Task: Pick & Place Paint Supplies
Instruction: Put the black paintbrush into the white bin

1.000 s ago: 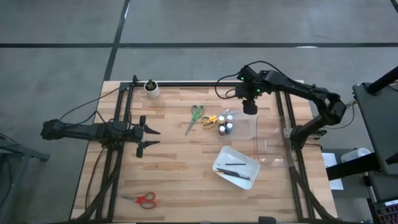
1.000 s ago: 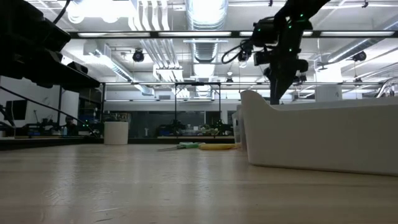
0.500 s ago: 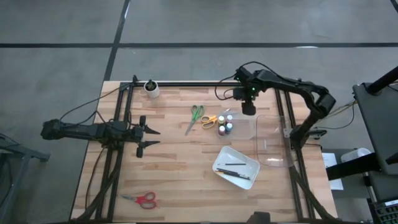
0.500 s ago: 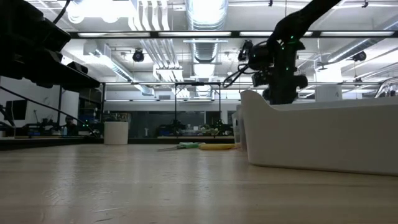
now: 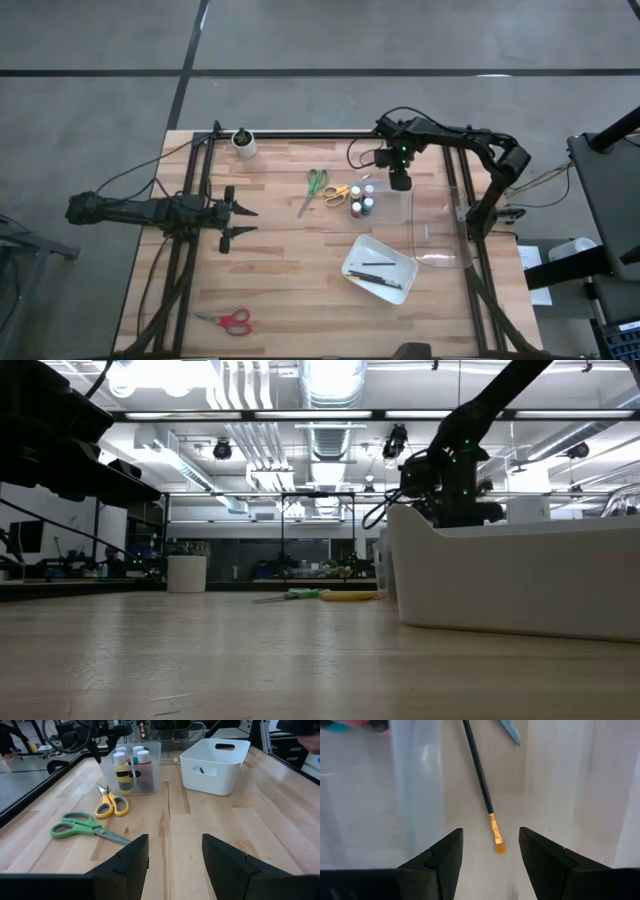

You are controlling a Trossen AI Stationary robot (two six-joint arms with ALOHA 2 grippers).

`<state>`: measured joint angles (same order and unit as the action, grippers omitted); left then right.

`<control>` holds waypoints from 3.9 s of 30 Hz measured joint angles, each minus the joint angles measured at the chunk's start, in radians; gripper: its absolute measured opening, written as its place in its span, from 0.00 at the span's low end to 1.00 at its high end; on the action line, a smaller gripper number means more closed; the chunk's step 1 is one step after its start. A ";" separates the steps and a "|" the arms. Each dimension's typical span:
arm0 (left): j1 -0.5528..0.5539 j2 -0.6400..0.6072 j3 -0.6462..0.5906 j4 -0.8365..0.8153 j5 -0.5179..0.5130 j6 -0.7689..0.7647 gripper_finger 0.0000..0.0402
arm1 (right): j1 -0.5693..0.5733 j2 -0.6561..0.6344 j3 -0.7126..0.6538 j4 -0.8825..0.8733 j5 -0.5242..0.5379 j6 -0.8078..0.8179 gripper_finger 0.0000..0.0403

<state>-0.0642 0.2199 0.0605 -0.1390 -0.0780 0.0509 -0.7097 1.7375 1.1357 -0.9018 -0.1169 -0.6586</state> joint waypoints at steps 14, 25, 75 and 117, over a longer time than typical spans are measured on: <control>0.000 0.000 0.000 0.000 0.000 0.000 0.46 | 0.000 -0.008 -0.105 0.159 -0.005 -0.024 0.48; 0.000 0.000 0.000 0.000 0.000 0.000 0.46 | 0.000 -0.015 0.021 0.041 -0.012 -0.045 0.48; 0.000 0.000 -0.001 0.000 0.000 0.000 0.46 | -0.031 0.078 0.003 0.057 -0.035 -0.879 0.48; 0.000 0.000 -0.001 0.000 0.000 0.000 0.46 | -0.033 0.127 -0.080 0.177 -0.080 -0.717 0.48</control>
<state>-0.0642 0.2197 0.0597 -0.1394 -0.0780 0.0505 -0.7424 1.8648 1.0558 -0.7250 -0.1971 -1.3758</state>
